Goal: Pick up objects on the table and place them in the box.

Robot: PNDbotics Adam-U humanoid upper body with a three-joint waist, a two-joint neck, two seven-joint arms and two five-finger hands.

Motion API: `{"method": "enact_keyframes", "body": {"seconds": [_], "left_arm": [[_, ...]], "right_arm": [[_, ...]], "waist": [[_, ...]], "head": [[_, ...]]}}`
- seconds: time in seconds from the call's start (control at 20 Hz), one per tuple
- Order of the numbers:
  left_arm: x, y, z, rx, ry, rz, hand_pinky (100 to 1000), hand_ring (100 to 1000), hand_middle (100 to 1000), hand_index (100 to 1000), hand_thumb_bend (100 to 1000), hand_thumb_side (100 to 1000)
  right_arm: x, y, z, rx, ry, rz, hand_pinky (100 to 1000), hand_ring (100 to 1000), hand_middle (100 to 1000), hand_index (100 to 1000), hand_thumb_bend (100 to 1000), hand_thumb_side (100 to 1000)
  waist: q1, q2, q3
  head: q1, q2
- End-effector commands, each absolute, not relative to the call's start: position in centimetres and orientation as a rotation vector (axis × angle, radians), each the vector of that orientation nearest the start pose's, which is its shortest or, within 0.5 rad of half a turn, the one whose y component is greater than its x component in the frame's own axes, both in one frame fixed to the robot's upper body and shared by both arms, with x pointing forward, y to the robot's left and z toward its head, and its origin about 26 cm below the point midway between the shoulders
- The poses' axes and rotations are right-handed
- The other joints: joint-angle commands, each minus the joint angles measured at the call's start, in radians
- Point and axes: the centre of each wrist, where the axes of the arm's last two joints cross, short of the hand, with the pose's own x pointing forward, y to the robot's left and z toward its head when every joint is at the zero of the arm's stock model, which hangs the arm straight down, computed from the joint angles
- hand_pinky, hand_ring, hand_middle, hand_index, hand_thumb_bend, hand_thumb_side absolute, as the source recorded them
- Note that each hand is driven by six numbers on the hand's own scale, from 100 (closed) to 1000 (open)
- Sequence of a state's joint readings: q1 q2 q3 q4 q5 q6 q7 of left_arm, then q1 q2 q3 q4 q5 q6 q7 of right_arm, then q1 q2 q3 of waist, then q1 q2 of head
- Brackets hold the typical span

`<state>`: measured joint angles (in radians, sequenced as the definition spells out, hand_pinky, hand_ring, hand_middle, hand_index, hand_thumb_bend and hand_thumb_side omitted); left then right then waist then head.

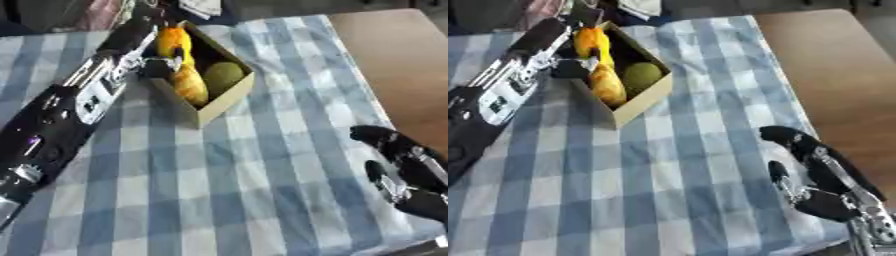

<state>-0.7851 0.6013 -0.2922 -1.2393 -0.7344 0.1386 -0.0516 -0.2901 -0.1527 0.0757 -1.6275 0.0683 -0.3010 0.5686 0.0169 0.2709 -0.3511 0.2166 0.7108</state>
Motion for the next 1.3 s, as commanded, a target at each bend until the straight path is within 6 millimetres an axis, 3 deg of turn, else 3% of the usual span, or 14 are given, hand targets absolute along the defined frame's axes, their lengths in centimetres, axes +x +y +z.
{"method": "enact_keyframes", "body": {"seconds": [0.05, 0.35, 0.6, 0.95, 1.3], "left_arm": [[43.4, 28.7, 22.2, 1.237, -1.621, -1.105, 688, 647, 826, 944, 312, 709], [42.8, 28.9, 23.6, 1.298, -1.736, -0.936, 691, 647, 834, 946, 332, 760], [41.7, 29.4, 25.1, 1.271, -1.832, -0.821, 694, 642, 806, 917, 250, 723], [37.2, 30.4, 28.3, 1.144, -2.003, -0.741, 690, 626, 778, 897, 147, 700], [31.8, 30.9, 28.2, 0.959, -2.088, -0.663, 688, 614, 750, 879, 100, 721]], "right_arm": [[34.1, -22.4, 9.6, 0.297, -2.049, 0.950, 1000, 909, 873, 908, 100, 354], [34.1, -22.4, 9.6, 0.296, -2.049, 0.949, 1000, 909, 873, 908, 100, 352], [34.1, -22.5, 9.6, 0.289, -2.050, 0.945, 1000, 909, 873, 909, 100, 348], [34.1, -23.0, 9.7, 0.265, -2.053, 0.928, 1000, 908, 873, 909, 100, 348], [33.9, -23.3, 9.7, 0.249, -2.054, 0.909, 1000, 909, 873, 912, 100, 342]], "waist": [[-0.003, -0.019, -0.001], [-0.003, -0.021, 0.000], [-0.002, -0.022, 0.007], [0.000, -0.025, 0.042], [-0.005, -0.036, 0.103]], "head": [[-0.005, -0.011], [-0.012, -0.013], [-0.020, -0.015], [-0.052, -0.016], [-0.074, -0.013]]}}
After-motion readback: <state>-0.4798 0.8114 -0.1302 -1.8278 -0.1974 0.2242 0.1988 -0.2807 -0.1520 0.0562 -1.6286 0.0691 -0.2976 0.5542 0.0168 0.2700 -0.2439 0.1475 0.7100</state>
